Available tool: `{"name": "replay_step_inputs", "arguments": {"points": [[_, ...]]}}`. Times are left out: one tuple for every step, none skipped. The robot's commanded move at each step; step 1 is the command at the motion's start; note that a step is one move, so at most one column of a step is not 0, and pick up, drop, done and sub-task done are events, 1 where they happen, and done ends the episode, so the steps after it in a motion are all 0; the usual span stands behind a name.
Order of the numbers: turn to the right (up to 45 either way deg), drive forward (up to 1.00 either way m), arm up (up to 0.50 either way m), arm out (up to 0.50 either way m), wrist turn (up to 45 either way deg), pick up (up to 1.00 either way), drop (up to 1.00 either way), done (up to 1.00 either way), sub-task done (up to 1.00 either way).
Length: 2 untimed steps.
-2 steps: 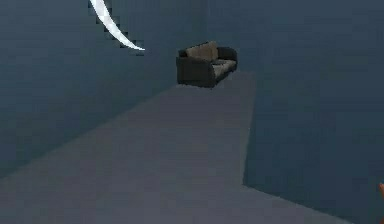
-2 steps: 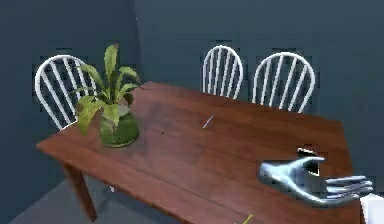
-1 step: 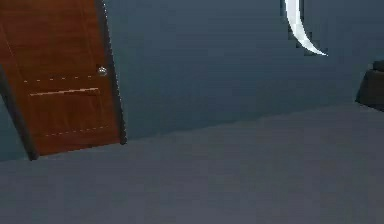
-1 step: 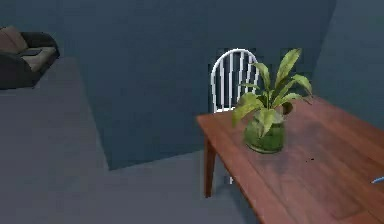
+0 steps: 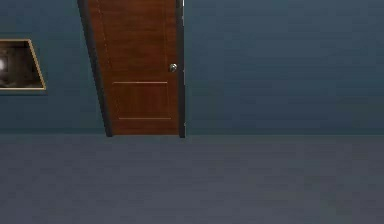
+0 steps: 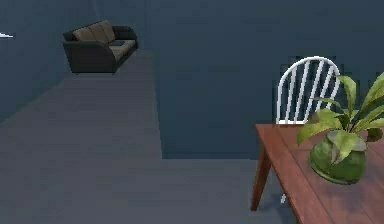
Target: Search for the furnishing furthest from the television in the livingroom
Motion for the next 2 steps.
{"name": "replay_step_inputs", "arguments": {"points": [[0.0,0.20,0.00,0.00,0.0,0.00,0.00,0.00,0.00],[-30.0,0.00,0.00,0.00,0.0,0.00,0.00,0.00,0.00]]}}
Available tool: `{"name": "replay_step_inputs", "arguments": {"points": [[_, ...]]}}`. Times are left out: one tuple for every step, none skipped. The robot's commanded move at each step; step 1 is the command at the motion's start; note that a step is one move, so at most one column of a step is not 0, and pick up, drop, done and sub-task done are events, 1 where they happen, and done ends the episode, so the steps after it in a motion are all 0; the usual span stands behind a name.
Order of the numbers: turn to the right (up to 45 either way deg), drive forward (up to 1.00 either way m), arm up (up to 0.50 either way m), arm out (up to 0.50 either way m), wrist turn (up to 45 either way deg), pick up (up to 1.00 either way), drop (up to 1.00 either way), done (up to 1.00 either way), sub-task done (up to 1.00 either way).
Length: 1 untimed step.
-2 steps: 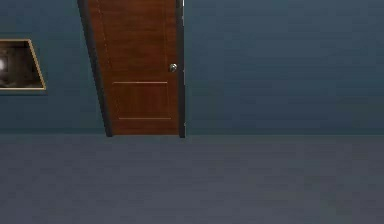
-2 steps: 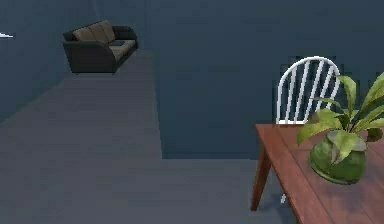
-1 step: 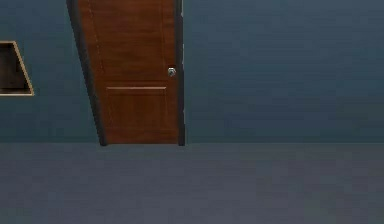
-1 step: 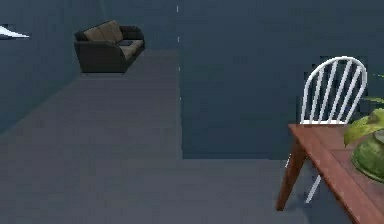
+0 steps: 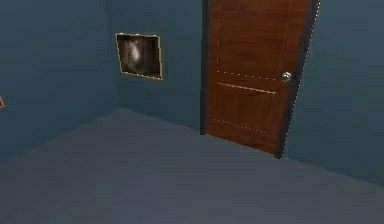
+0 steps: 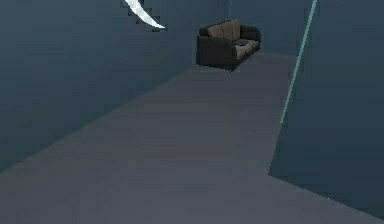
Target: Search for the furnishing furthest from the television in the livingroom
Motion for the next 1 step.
{"name": "replay_step_inputs", "arguments": {"points": [[0.0,0.75,0.00,0.00,0.0,0.00,0.00,0.00,0.00]]}}
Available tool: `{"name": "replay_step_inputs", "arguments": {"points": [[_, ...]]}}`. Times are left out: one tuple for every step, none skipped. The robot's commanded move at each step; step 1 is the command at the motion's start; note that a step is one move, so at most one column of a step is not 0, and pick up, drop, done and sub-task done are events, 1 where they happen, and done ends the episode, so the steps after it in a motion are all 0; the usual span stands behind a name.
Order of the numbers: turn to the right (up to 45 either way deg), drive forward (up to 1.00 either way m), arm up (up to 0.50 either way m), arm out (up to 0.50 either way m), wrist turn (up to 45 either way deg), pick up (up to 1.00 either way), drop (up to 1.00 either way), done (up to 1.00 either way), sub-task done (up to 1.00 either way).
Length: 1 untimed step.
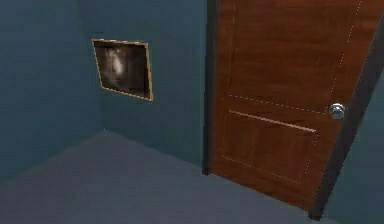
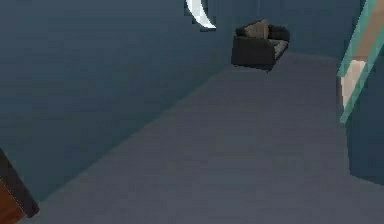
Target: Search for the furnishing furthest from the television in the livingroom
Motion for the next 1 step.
{"name": "replay_step_inputs", "arguments": {"points": [[-30.0,0.00,0.00,0.00,0.0,0.00,0.00,0.00,0.00]]}}
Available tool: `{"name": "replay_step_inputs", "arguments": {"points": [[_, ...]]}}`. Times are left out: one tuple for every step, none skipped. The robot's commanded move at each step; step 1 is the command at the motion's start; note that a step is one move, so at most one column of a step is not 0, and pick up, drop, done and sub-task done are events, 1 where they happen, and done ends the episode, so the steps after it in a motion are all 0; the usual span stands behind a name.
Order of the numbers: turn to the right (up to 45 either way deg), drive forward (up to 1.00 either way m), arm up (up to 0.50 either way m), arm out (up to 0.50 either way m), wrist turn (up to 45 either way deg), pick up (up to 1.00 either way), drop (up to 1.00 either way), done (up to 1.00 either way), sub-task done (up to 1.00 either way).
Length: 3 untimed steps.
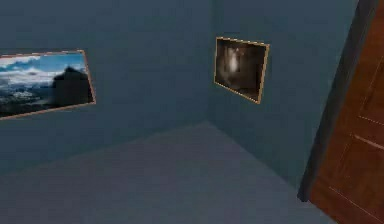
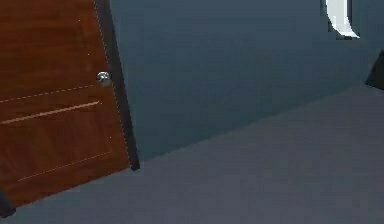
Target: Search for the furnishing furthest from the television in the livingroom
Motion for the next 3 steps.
{"name": "replay_step_inputs", "arguments": {"points": [[0.0,1.00,0.00,0.00,0.0,0.00,0.00,0.00,0.00],[-6.0,0.00,0.00,0.00,0.0,0.00,0.00,0.00,0.00],[0.0,0.05,0.00,0.00,0.0,0.00,0.00,0.00,0.00]]}}
